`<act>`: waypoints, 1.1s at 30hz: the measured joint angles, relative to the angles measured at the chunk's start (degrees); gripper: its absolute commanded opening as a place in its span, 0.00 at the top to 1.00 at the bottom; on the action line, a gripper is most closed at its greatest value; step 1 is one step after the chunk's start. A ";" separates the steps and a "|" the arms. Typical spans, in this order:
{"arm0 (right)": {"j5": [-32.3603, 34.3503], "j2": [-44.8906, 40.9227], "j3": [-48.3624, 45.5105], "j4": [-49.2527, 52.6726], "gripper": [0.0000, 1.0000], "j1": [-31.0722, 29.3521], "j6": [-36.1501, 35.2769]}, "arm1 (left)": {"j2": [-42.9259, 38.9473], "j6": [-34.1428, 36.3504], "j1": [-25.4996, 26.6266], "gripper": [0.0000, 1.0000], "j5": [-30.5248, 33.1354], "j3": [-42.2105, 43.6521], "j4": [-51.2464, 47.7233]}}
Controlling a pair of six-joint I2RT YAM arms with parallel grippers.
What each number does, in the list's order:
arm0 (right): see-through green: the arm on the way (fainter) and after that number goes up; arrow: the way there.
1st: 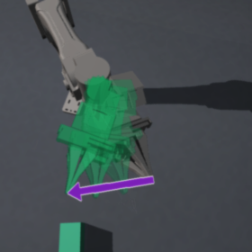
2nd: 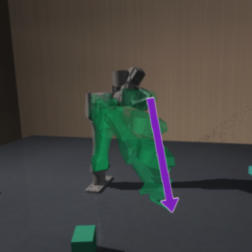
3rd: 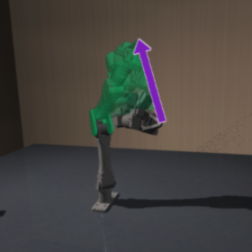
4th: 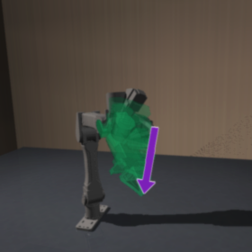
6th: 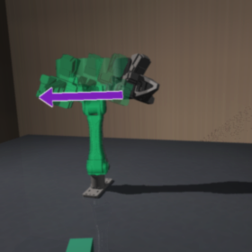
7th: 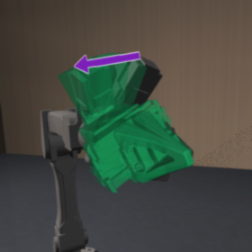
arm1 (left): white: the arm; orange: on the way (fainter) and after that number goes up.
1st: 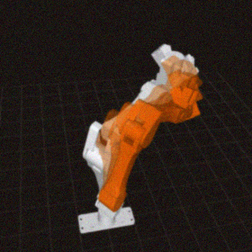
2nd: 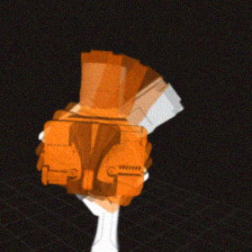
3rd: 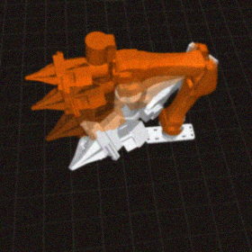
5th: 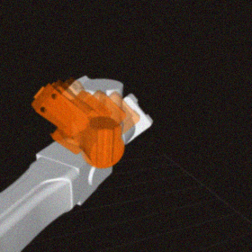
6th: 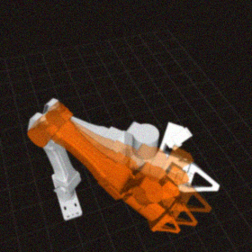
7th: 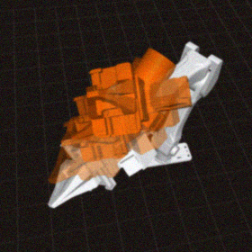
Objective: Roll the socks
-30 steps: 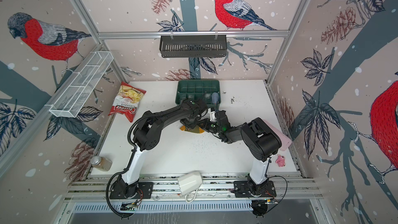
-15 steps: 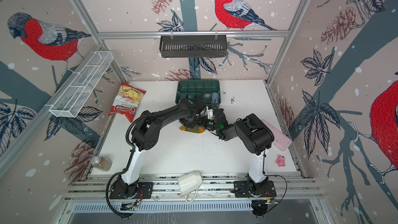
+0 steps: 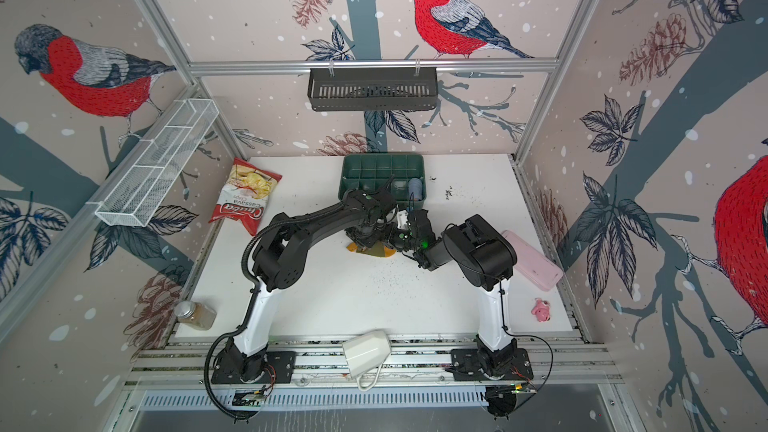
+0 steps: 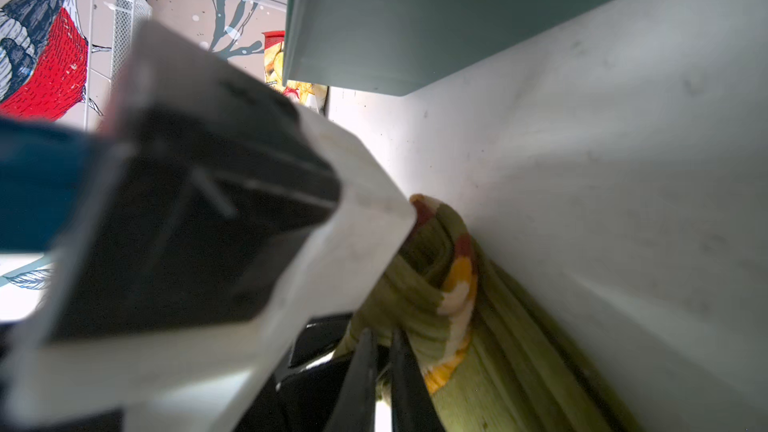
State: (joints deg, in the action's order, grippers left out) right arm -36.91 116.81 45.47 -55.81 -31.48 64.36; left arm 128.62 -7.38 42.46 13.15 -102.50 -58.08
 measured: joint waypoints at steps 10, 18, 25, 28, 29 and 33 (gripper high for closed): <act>-0.24 1.84 4.37 5.05 0.91 -0.44 -3.63 | -0.70 0.37 -0.76 0.84 -2.16 0.81 0.85; 0.31 1.77 8.20 13.42 0.93 -0.81 -9.75 | -2.51 0.42 -2.27 0.66 -4.00 3.48 3.28; 5.81 3.28 9.99 18.45 0.94 -1.79 -14.19 | -4.96 1.79 -3.45 0.63 -11.54 7.19 8.33; 6.10 3.67 10.25 18.25 0.94 -1.92 -15.08 | -5.90 1.97 -4.44 0.61 -14.64 8.85 10.29; 6.25 3.72 10.25 18.21 0.94 -1.95 -15.19 | -6.23 2.05 -4.70 0.60 -15.54 9.40 10.97; 6.69 3.87 10.40 18.16 0.94 -1.95 -16.20 | -7.89 3.15 -5.86 0.60 -19.52 11.96 13.55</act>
State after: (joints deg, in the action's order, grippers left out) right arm -30.22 120.68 55.88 -37.65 -33.43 48.16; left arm 120.73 -4.23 36.60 -6.37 -90.54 -44.53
